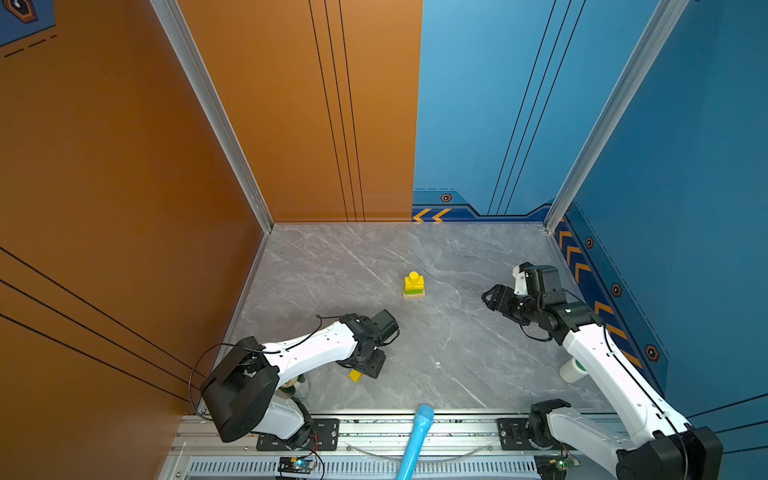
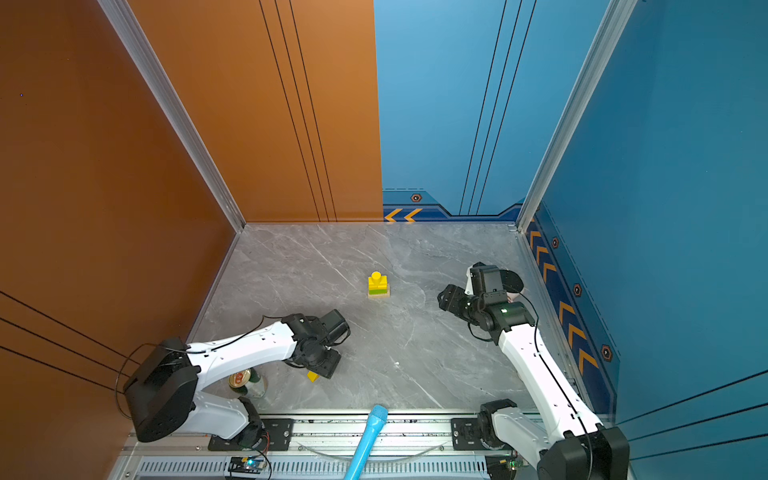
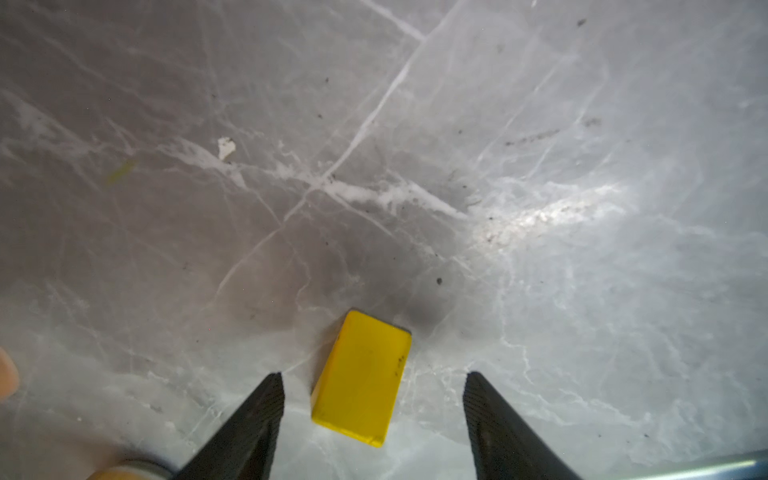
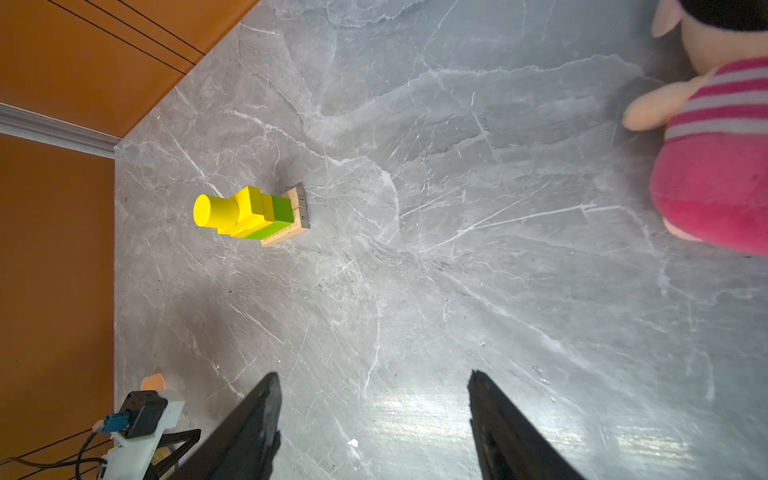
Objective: Build the wood block tower
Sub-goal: 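Swing the left arm toward the small yellow block near the robot, then lower the left gripper over the small yellow block and close on it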
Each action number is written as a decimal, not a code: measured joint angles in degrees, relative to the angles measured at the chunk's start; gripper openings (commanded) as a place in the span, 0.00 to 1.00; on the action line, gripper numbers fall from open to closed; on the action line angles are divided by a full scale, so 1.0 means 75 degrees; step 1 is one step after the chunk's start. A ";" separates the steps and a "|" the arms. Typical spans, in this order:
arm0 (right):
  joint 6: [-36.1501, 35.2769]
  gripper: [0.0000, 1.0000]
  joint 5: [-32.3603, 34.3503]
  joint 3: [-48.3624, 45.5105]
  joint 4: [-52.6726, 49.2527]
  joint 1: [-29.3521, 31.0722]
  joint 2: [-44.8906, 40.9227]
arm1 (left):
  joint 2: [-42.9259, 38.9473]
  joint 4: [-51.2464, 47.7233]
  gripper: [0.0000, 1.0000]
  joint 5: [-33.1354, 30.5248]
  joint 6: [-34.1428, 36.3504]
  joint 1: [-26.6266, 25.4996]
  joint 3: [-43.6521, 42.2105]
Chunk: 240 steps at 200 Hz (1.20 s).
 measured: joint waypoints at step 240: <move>-0.0032 0.73 -0.0003 0.0108 0.0000 0.0187 0.0434 | 0.0169 0.0041 0.41 0.0061 -0.0181 0.0006 -0.0300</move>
